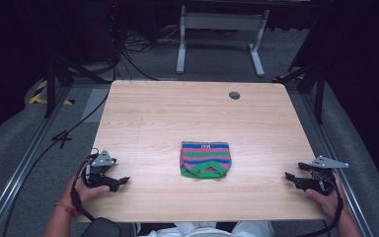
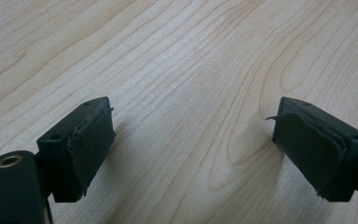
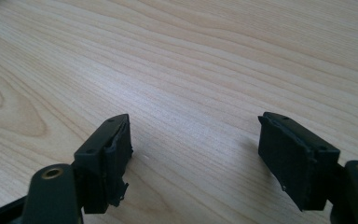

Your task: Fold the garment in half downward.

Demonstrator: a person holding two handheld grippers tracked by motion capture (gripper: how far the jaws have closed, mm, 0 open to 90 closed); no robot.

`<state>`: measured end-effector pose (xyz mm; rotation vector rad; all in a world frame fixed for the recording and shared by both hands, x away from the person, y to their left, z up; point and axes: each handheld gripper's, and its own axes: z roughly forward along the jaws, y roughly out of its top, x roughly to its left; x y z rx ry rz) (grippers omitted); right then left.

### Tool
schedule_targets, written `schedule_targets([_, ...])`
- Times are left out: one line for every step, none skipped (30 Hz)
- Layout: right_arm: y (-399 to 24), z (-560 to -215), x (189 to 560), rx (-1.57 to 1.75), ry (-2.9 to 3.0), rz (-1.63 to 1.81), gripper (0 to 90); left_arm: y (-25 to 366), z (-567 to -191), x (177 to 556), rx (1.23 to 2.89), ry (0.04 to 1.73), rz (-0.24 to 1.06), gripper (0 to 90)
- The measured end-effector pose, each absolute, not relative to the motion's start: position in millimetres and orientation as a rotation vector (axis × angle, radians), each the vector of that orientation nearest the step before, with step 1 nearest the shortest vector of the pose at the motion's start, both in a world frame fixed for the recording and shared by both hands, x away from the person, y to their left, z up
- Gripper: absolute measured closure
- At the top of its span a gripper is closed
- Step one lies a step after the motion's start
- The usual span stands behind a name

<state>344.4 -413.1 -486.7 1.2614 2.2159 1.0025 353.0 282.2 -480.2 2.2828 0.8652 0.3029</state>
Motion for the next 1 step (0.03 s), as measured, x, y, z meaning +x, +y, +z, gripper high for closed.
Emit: schedule_targets([-413.2, -486.7, 344.4, 1.262, 2.216, 1.002, 26.0, 282.3, -479.9, 353.2, 2.284, 0.864, 0.306, 12.9])
